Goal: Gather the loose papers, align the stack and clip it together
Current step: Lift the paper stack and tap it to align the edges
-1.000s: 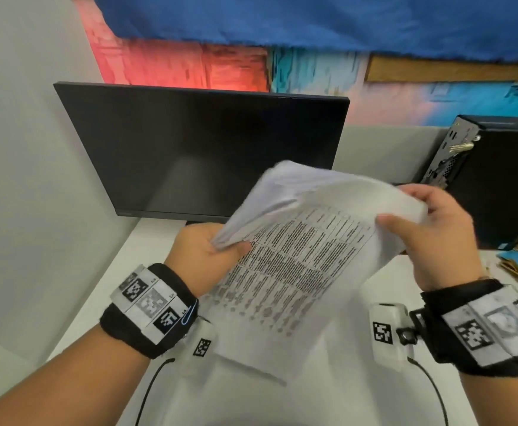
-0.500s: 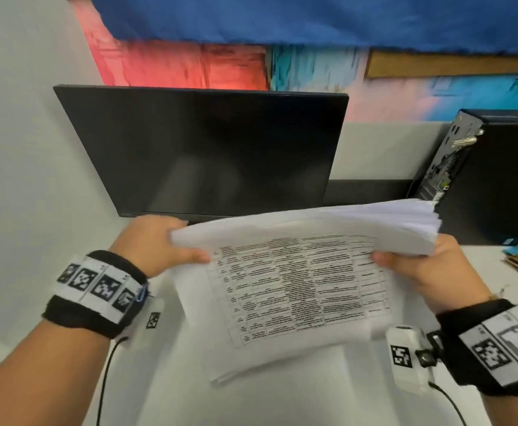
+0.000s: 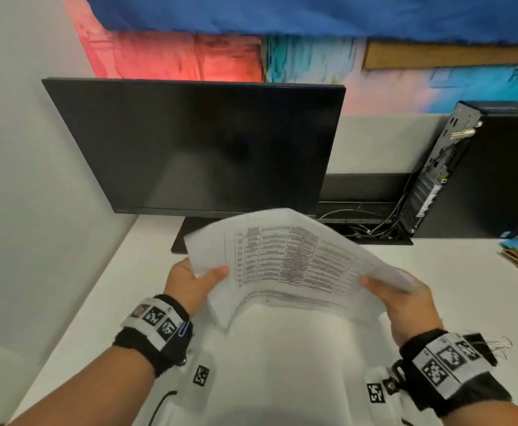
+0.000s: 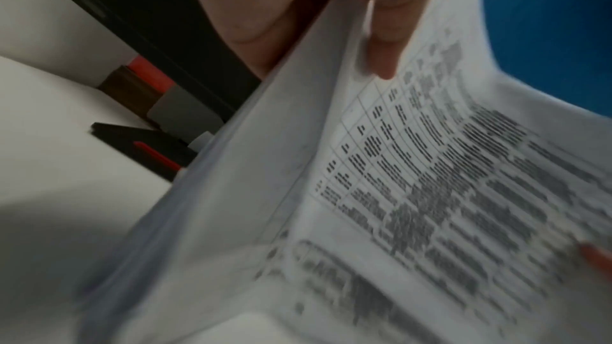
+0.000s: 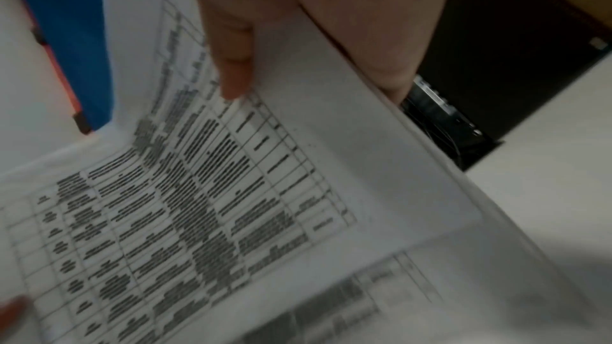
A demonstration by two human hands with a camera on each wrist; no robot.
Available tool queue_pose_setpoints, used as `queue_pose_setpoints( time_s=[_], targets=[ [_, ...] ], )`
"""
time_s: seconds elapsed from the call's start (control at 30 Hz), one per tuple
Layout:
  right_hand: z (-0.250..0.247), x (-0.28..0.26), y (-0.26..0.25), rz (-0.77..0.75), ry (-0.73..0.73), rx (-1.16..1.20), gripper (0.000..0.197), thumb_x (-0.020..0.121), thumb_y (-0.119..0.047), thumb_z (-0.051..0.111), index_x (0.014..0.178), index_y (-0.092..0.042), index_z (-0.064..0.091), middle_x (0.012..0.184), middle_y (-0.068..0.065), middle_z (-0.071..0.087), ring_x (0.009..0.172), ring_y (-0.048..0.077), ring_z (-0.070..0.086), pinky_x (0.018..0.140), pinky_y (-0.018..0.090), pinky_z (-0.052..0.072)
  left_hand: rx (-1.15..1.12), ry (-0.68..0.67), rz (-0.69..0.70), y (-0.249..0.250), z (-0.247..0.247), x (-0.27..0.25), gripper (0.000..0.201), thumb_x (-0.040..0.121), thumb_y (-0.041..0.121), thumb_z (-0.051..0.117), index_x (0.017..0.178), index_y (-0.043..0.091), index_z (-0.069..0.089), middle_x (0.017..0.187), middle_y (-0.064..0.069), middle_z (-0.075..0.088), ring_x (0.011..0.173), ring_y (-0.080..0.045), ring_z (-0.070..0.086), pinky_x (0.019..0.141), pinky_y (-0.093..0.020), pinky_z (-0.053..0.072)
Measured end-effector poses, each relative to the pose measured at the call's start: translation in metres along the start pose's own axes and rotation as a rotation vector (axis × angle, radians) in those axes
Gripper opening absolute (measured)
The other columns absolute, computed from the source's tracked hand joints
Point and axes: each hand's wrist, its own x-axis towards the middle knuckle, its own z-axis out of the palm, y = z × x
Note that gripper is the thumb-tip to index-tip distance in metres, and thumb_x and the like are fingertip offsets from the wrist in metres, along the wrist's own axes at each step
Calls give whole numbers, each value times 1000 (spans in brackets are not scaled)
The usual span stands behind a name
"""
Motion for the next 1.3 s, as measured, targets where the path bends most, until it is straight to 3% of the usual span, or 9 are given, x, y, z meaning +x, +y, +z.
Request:
queue_pose_setpoints(
  time_s=[0.13, 0.27, 0.4, 0.63, 0.77, 0.9, 1.07, 1.2, 1.3],
  targets=[
    [1, -1, -2, 39, 21, 45, 19, 73, 4, 69, 81, -13, 68, 65, -8, 73, 66, 13, 68, 55, 18, 52, 37, 35, -21, -2, 3, -1, 27, 73, 4, 73, 84, 27, 63, 87, 5, 68, 88, -17, 65, 87, -41, 52],
    [-2, 7, -17, -57, 20, 29, 33, 69, 6, 72, 93, -15, 65, 79, -4, 71, 66, -1, 67, 54, 10, 50, 32, 31, 120, 16, -2, 0, 49, 69, 0, 75, 92, 38, 54, 100, 8, 63, 93, -9, 60, 74, -30, 53],
    [1, 12, -24, -144, 14, -37, 41, 75, -1, 69, 103, -29, 57, 94, -9, 65, 80, -2, 63, 67, 16, 51, 40, 21, 222, 25, -2, 6, 51, 75, 3, 70, 110, 33, 49, 104, 15, 58, 92, -5, 58, 60, -13, 54],
    [7, 15, -6, -65, 34, -43, 37, 78, -4, 68, 97, -34, 59, 99, -4, 62, 87, 13, 60, 76, 31, 50, 132, 42, 37, 2, 4, 16, 42, 77, 8, 70, 114, 17, 51, 104, -3, 62, 96, -21, 60, 78, -35, 54],
    [5, 14, 2, -9, 65, -44, 24, 77, -3, 70, 87, -25, 67, 82, -5, 73, 84, 17, 67, 82, 34, 52, 151, 44, -10, -4, 8, 14, 25, 82, 15, 65, 106, 16, 59, 102, -5, 65, 98, -25, 62, 79, -33, 50],
    [-4, 9, -4, -63, 66, 1, 24, 76, 0, 69, 89, -20, 67, 74, -15, 74, 69, -1, 68, 62, 12, 53, 129, 41, 47, 4, 3, 4, 23, 82, 15, 65, 103, 20, 60, 94, 3, 66, 89, -15, 63, 80, -35, 54],
    [-6, 4, -7, -83, 9, 13, 25, 75, 2, 67, 85, -21, 62, 83, 0, 62, 60, -3, 61, 52, 12, 50, -2, 3, 155, 12, 3, -2, 30, 79, 10, 67, 94, 33, 55, 105, 3, 60, 88, -14, 60, 63, -24, 56],
    [-4, 6, -10, -72, 28, 89, 10, 77, -24, 63, 86, -30, 64, 85, -5, 61, 67, 0, 61, 54, 14, 50, -137, 103, 148, 24, 9, -1, 9, 80, 26, 61, 80, 34, 63, 103, 0, 67, 87, -16, 61, 67, -28, 49],
    [0, 9, -11, -92, 114, 12, 21, 87, -31, 46, 79, -35, 65, 86, -6, 61, 76, 2, 57, 65, 20, 48, -98, 173, 97, 22, 11, 5, 16, 84, 19, 56, 75, 29, 65, 98, 0, 69, 85, -17, 62, 68, -30, 48]
  ],
)
